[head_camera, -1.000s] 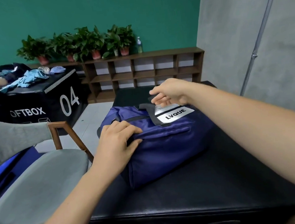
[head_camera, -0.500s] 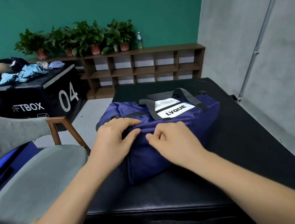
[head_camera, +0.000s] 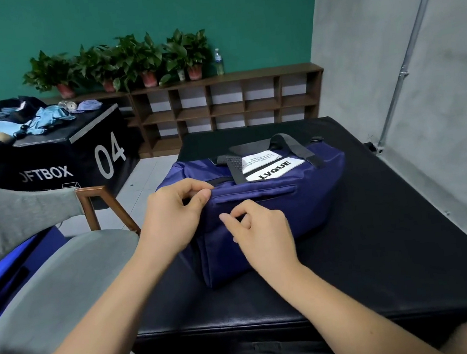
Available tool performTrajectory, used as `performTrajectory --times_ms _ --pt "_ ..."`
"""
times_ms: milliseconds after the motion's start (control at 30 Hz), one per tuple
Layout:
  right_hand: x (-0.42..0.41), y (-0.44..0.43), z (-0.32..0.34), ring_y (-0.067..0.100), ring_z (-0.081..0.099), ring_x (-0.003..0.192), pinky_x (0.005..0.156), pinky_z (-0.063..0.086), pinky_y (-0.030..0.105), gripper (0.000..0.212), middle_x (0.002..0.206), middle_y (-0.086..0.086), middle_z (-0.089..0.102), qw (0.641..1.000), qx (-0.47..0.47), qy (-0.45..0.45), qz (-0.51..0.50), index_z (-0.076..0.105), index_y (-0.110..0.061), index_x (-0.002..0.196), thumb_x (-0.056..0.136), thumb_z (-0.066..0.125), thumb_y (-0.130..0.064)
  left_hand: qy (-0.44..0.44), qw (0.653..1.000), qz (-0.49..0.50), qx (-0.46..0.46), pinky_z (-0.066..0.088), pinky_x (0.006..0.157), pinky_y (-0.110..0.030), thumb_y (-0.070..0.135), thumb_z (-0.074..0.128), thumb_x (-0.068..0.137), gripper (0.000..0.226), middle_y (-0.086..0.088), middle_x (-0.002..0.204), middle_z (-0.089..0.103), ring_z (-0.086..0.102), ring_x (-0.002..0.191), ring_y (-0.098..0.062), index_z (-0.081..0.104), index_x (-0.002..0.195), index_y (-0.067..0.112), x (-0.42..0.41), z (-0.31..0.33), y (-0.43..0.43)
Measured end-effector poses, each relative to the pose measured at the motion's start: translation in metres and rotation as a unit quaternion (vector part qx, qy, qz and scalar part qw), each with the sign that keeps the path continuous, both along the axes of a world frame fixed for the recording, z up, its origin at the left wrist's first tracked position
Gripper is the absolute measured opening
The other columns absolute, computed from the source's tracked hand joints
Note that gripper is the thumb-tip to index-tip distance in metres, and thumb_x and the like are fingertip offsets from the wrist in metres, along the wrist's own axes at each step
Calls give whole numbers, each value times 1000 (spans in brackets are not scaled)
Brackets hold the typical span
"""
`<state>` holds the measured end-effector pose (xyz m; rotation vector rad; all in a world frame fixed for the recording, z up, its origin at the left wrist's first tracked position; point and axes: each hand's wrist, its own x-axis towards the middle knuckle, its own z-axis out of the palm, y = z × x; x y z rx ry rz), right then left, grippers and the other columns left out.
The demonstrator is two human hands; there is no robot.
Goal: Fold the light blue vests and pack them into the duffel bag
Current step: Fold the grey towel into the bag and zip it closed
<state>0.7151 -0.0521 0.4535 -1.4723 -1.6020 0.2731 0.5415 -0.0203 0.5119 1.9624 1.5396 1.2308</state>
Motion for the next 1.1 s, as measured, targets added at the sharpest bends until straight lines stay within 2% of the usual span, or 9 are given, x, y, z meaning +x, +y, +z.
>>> performTrajectory --times_ms 67,200,300,467,600,733,867,967,1100 --pt "18 3 -4 7 66 66 75 57 41 27 59 -15 65 999 1 15 -39 66 -31 90 94 70 -57 -4 1000 10 -1 44 72 -5 25 69 103 16 21 89 77 69 90 2 78 95 35 -1 1 4" --pt "57 9 -4 7 64 63 72 58 41 27 58 -12 62 994 6 26 -104 62 -30 95 93 75 -53 20 1000 5 -3 42 71 -4 22 63 106 19 21 90 75 66 87 2 75 97 34 -1 3 7" --pt "76 17 3 9 65 68 72 59 43 29 61 -12 64 993 2 19 -120 62 -31 99 92 75 -55 34 999 14 -8 39 72 -2 22 59 107 21 23 93 74 64 90 8 74 99 34 3 5 9" --pt "68 20 9 6 65 69 75 58 41 26 61 -15 65 999 -20 -19 -44 62 -32 94 92 75 -55 48 998 36 -10 38 67 -1 24 60 107 18 20 92 73 60 86 14 74 102 34 6 7 13" --pt "27 12 5 6 66 67 75 56 39 34 61 -15 67 999 -28 -24 32 64 -31 91 95 63 -65 51 998 43 -10 38 66 -3 25 61 107 17 19 93 74 61 86 12 74 102 35 7 6 12" --pt "-5 13 6 10 63 62 72 56 41 35 56 -11 61 998 25 -53 23 59 -30 88 98 59 -64 50 998 37 -9 40 65 -6 25 61 107 17 17 91 74 63 85 6 73 101 35 7 6 9" --pt "-11 19 3 14 65 62 66 56 44 40 61 -7 65 999 19 -16 38 53 -30 81 104 47 -62 52 998 27 -6 44 63 -11 25 59 108 19 13 84 74 64 76 -7 73 100 33 5 5 7" --pt "0 17 3 14 65 58 66 57 45 38 62 -6 67 998 -1 23 55 60 -30 84 107 47 -56 56 998 21 1 44 66 -10 25 57 109 20 17 88 74 65 80 -4 74 102 32 6 3 6" --pt "33 18 -2 20 64 61 69 57 47 44 62 -2 65 999 -14 25 16 58 -26 77 105 45 -56 51 998 22 15 43 75 -6 24 56 110 20 20 98 74 65 93 5 74 104 31 5 1 4"
